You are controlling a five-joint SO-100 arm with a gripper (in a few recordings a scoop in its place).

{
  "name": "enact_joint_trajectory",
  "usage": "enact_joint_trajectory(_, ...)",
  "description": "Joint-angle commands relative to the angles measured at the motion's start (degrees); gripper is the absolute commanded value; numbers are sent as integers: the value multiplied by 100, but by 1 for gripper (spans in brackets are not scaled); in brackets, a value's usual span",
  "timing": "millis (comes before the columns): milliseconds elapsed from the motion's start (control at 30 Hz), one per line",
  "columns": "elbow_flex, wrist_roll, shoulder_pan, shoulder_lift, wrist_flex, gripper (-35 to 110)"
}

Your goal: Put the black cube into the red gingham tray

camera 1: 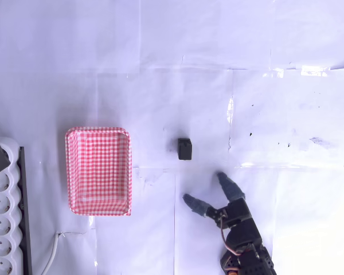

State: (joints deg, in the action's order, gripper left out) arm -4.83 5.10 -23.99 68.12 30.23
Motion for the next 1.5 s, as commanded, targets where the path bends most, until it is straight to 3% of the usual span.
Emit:
enact_joint_trajectory(0, -501, 26, 0, 756, 870, 55)
enact_joint_trajectory(400, -1257, -62, -264, 2918, 2760, 56)
enact_joint_trajectory(633, -1951, -26, -325, 3709, 2900, 56)
enact_joint_trajectory(800, -2408, 26, -272, 4245, 3111, 66)
enact_joint_trajectory(1467, -3639, -193, -325, 5493, 3920, 65)
